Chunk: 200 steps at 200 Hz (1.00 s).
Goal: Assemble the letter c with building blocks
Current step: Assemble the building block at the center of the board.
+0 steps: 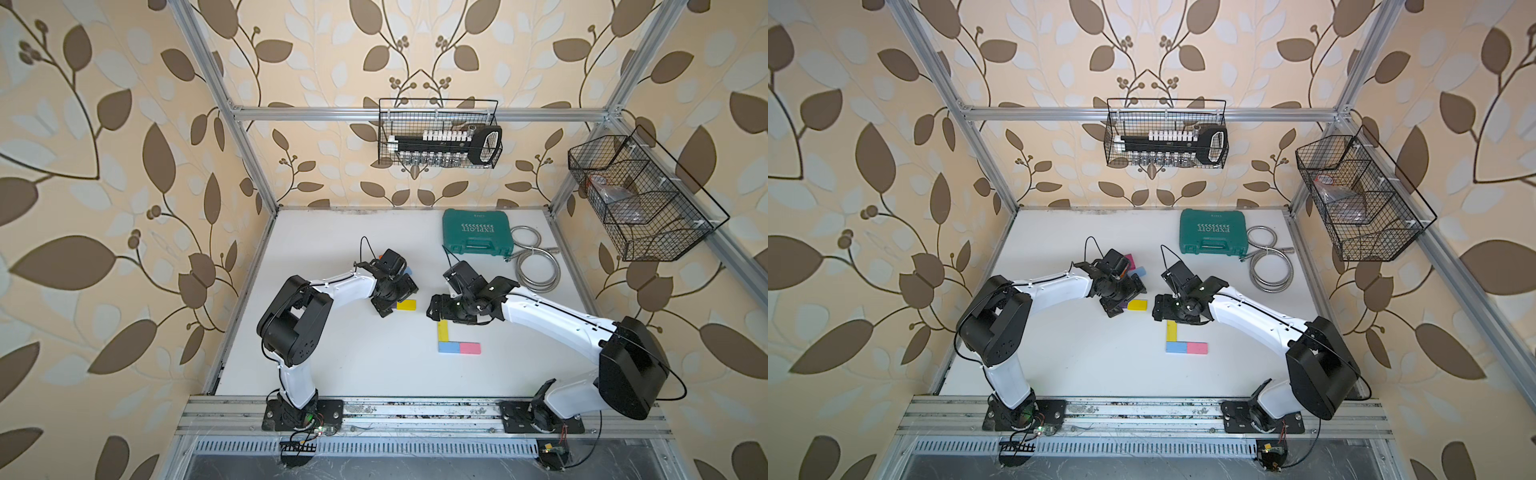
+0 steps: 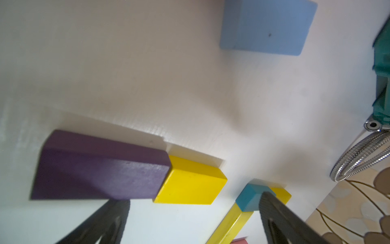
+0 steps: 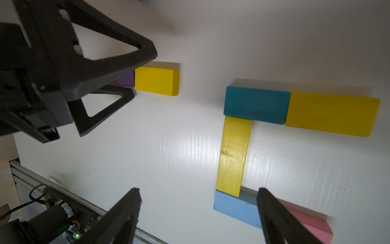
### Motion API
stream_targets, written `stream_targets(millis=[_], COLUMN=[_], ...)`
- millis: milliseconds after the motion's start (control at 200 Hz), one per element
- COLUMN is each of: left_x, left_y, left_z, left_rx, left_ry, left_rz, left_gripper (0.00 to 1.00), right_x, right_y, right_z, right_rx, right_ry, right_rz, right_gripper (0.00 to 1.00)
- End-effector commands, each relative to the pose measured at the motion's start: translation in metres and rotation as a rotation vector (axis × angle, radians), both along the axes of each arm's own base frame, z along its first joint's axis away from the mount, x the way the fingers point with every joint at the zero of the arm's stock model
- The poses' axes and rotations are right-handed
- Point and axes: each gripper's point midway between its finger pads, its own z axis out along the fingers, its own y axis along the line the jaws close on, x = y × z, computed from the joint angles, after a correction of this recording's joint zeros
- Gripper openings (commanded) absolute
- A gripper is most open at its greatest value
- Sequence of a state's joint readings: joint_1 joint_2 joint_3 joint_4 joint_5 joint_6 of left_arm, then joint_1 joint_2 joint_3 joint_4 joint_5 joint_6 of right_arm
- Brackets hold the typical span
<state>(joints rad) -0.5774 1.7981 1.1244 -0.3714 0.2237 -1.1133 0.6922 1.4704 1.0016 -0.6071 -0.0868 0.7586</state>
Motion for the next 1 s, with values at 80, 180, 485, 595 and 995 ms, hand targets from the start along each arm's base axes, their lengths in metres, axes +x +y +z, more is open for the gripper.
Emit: stream_targets(millis=[80, 180, 485, 595, 995], left_x=[-0.001, 0.001, 0.009, 0.009, 0.024], left_y=[0.008, 0.015, 0.024, 0.024, 0.03], left_z=[0.018, 0.016, 0.014, 0.012, 0.068], left_rx=[0.038, 0.046, 0.048, 0.046, 0.013], left_ry=[-0.058, -0.052, -0.048, -0.042, -0.135], left_rz=[-0.023, -0.016, -0.003, -0.005, -0.013], left_gripper=[0.99, 0.99, 0.99, 0.98, 0.99], right_x=[0.005, 0.008, 0.005, 0.003, 0.004], right_y=[0.012, 0.018, 0.046, 0.051, 0.073], right_z=[0.002, 0.001, -0.005, -0.007, -0.022], right_rx=[0.019, 0.027, 0.024, 0.023, 0.024], right_ry=[-0.002, 0.004, 0.017, 0.02, 0.029], right_rz=[0.015, 0.019, 0.071, 0.081, 0.103], right_gripper=[0.85, 0.85, 0.85, 0.85, 0.85])
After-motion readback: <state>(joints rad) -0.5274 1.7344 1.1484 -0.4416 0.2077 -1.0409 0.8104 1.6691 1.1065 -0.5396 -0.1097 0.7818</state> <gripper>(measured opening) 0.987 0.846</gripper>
